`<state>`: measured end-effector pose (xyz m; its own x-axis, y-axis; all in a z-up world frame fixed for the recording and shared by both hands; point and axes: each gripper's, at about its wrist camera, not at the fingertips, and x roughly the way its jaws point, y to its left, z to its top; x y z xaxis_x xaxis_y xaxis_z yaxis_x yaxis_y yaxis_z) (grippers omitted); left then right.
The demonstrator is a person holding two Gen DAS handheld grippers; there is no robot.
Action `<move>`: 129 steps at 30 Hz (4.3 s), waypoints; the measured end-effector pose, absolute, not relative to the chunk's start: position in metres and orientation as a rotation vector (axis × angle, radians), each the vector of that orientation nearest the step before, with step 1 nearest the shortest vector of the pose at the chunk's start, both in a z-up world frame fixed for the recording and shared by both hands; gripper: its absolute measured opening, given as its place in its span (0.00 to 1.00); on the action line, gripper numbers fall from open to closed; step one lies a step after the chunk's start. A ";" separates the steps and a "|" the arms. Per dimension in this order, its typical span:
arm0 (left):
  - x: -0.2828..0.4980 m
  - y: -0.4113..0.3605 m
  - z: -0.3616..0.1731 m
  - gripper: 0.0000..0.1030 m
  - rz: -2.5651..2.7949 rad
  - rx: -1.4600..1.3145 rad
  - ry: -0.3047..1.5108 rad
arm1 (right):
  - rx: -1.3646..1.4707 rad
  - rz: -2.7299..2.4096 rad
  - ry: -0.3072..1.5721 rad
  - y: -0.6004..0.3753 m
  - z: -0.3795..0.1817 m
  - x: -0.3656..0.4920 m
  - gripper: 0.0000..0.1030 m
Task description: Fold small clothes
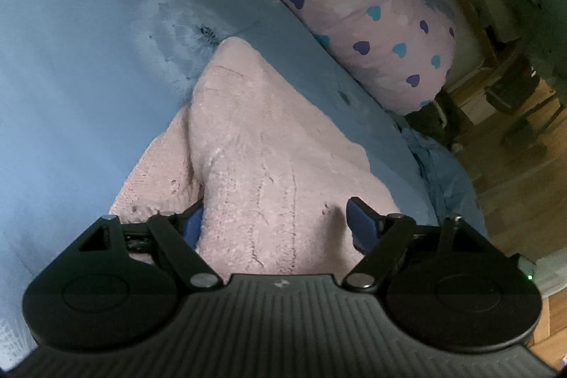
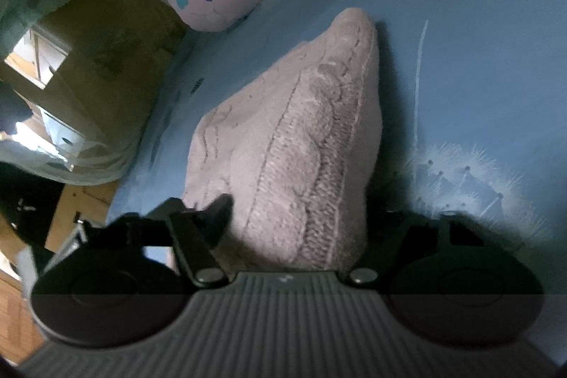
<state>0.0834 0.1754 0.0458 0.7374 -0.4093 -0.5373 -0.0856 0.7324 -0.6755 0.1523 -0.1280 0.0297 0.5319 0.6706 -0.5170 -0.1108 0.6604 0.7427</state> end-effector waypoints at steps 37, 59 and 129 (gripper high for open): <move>-0.094 0.040 0.086 0.55 -0.428 -0.481 0.974 | 0.717 0.338 0.992 -0.269 0.072 -0.044 0.54; -0.115 0.030 0.081 0.57 -0.320 -0.209 0.885 | 0.412 0.250 0.814 -0.259 0.066 -0.101 0.53; -0.178 -0.030 0.051 1.00 -0.025 0.051 0.871 | 0.048 0.073 0.634 -0.216 0.035 -0.178 0.87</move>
